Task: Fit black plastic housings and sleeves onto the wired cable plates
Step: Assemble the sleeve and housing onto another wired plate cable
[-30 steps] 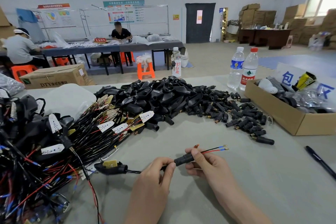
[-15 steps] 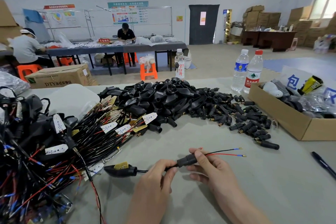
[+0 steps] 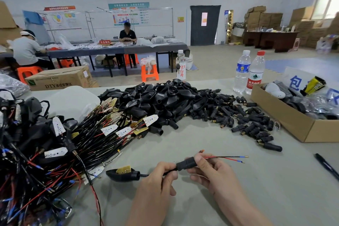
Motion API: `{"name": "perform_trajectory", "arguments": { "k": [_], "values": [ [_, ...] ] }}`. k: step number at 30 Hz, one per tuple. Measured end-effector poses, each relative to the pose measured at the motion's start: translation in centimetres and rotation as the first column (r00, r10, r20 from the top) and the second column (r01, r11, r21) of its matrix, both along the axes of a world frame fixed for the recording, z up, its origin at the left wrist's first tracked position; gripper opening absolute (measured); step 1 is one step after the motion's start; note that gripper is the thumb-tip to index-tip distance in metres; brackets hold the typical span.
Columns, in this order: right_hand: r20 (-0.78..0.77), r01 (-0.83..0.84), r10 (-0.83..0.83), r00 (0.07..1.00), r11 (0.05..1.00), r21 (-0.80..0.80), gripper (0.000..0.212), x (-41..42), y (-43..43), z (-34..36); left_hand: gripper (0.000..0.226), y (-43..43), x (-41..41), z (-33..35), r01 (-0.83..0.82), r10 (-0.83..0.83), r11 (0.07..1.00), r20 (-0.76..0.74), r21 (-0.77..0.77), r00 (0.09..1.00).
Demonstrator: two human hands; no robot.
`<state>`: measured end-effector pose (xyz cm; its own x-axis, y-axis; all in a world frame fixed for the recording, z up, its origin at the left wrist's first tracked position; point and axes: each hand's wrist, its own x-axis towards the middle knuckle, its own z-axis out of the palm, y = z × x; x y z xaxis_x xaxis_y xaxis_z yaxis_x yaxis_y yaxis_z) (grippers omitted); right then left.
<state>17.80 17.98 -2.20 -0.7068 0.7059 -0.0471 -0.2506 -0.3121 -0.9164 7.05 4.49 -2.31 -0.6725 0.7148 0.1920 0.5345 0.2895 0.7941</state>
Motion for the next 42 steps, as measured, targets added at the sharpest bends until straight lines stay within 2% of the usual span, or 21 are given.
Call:
{"name": "perform_trajectory", "arguments": {
  "k": [6,10,15,20,25,29,36,39,42],
  "values": [
    [0.007,0.008,-0.008,1.0,1.0,0.007,0.044,0.0,-0.1,0.0,0.036,0.0,0.2,0.3,0.067,-0.068,0.997,0.019,0.042,0.998],
    [0.016,0.018,-0.019,1.0,0.998,0.06,0.028,-0.1,-0.3,0.1,0.043,0.0,1.4,0.3,0.066,-0.066,0.997,-0.011,0.028,0.998],
    [0.01,0.0,-0.001,1.0,0.997,0.075,0.025,-0.1,-0.7,0.3,0.033,0.2,1.2,0.9,0.022,-0.022,0.999,0.002,0.042,1.0],
    [0.037,0.093,-0.099,0.994,0.986,0.135,0.026,-0.1,-0.6,0.6,0.027,0.0,0.9,1.3,-0.022,0.018,0.999,-0.094,-0.045,0.995],
    [0.04,0.232,-0.237,0.971,0.966,0.113,0.029,0.4,0.8,0.8,0.019,-0.1,0.4,1.3,-0.108,0.099,0.992,-0.138,-0.065,0.986],
    [0.043,0.325,-0.33,0.943,0.94,0.103,0.027,1.0,1.8,0.8,0.022,0.1,0.3,0.9,-0.188,0.155,0.978,-0.287,-0.091,0.945],
    [0.026,0.388,-0.39,0.92,0.92,0.055,0.029,1.3,2.5,0.3,0.02,0.3,-0.1,0.0,-0.179,0.137,0.981,-0.386,-0.074,0.912],
    [-0.018,0.347,-0.347,0.938,0.937,-0.033,0.028,1.0,2.0,0.4,0.019,0.3,-0.4,-0.5,-0.158,0.123,0.986,-0.396,-0.057,0.91],
    [-0.042,0.167,-0.17,0.985,0.984,-0.06,0.033,0.0,0.5,0.2,0.018,0.5,-0.5,-0.8,-0.15,0.139,0.989,-0.369,-0.002,0.919]
  ]
}}
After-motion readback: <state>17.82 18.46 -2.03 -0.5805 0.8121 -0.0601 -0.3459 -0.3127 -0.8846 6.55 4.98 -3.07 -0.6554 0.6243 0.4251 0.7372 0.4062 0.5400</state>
